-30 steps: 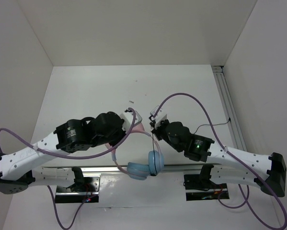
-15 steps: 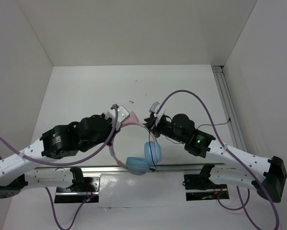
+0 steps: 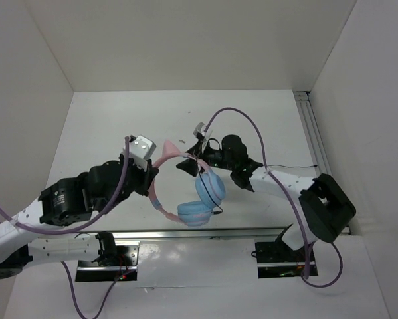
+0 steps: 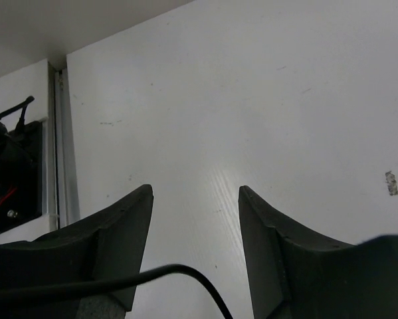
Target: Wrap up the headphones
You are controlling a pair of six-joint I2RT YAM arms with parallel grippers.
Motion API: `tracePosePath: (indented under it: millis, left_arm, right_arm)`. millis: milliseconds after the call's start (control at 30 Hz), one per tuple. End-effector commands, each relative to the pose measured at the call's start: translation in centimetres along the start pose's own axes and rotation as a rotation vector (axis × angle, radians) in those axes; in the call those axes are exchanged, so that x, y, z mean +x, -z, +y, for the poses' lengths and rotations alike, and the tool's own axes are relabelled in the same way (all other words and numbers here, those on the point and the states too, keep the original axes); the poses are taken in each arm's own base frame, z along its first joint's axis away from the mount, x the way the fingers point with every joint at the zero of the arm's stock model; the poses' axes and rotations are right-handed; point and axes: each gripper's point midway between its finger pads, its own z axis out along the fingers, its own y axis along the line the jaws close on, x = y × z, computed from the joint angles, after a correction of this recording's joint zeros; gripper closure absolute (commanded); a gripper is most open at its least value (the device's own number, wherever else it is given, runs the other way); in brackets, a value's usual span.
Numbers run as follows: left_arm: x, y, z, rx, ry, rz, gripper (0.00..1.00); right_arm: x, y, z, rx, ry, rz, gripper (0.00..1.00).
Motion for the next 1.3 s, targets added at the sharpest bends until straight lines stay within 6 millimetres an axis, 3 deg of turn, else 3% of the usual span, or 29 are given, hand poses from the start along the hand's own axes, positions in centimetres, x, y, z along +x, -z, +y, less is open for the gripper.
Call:
tracePosePath:
  millis: [0, 133, 233, 367, 400, 433, 567, 633, 667, 700, 733, 767, 800, 833, 933, 1000, 1100, 1167, 1267]
  left_arm:
    - [-6.1, 2.7, 2.1, -0.071, 0.311, -0.228, 1.0]
    - [-6.8, 3.9, 5.3, -0.213, 0.448, -0.315, 1.0]
    - [-7.4, 4.4, 7.0, -0.31, 0.53, -0.374, 1.0]
    - [-6.6, 5.1, 9.8, -0.51, 0.616, -0.398, 1.0]
    - [-7.0, 4.7, 9.8, -0.54, 0.604, -0.4, 1.0]
    - [-7.3, 4.5, 9.6, -0.554, 0.605, -0.405, 1.0]
    - [-6.9, 2.8, 11.3, -0.711, 0.556, -0.38, 1.0]
    - [-6.7, 1.8, 13.6, -0.82, 0.555, -0.36, 1.0]
    - [-6.4, 0.6, 13.9, -0.814, 0.548, -0.327, 1.0]
    - [-7.2, -0.4, 14.5, -0.813, 0.566, -0.345, 1.0]
    - [-6.4, -0.8, 17.0, -0.885, 0.545, -0.314, 1.0]
    - [-6.2, -2.5, 17.3, -0.859, 0.544, -0.28, 1.0]
    - [-5.7, -2.8, 19.3, -0.911, 0.558, -0.27, 1.0]
    - [-5.5, -3.5, 20.0, -0.92, 0.559, -0.257, 1.0]
    - [-3.9, -6.3, 21.4, -0.925, 0.582, -0.178, 1.0]
    - [-3.0, -7.6, 21.3, -0.895, 0.608, -0.137, 1.0]
    - [-1.8, -9.0, 21.1, -0.846, 0.69, -0.1, 1.0]
    - [-1.0, -10.3, 20.3, -0.795, 0.745, -0.057, 1.0]
    - [0.3, -10.4, 20.4, -0.806, 0.762, -0.028, 1.0]
  right_arm:
    - [-2.8, -0.6, 0.4, -0.109, -0.021, -0.149, 0.39]
    - [2.1, -1.2, 0.1, -0.142, -0.119, -0.102, 0.45]
    - [3.9, -0.9, 0.4, -0.157, -0.165, -0.11, 0.71]
    - [6.3, -1.1, 0.5, -0.169, -0.223, -0.091, 0.83]
    - [6.6, -0.9, 0.6, -0.169, -0.234, -0.09, 0.97]
    - [7.0, -1.0, 0.6, -0.167, -0.253, -0.08, 1.0]
    - [7.9, -0.1, 0.8, -0.097, -0.274, -0.075, 1.0]
    - [7.9, 0.1, 0.8, -0.01, -0.269, -0.078, 1.0]
    - [7.2, 1.0, 1.4, 0.018, -0.266, -0.091, 1.0]
    - [8.1, 1.3, 1.8, 0.047, -0.25, -0.05, 1.0]
    - [8.1, 1.1, 2.5, 0.091, -0.235, -0.045, 1.0]
    - [7.2, 1.6, 3.3, 0.112, -0.213, -0.053, 1.0]
    - [8.5, 2.0, 3.7, 0.15, -0.213, 0.007, 1.0]
    - [8.7, 1.9, 5.3, 0.143, -0.193, 0.024, 1.0]
    - [8.6, 2.0, 6.5, 0.189, -0.183, 0.069, 1.0]
    - [7.8, 1.3, 6.6, 0.215, -0.166, 0.081, 1.0]
    - [9.7, 0.3, 6.9, 0.257, -0.143, 0.165, 1.0]
    - [9.5, -0.8, 7.3, 0.27, -0.132, 0.181, 1.0]
    - [9.6, -2.4, 8.9, 0.235, -0.123, 0.196, 1.0]
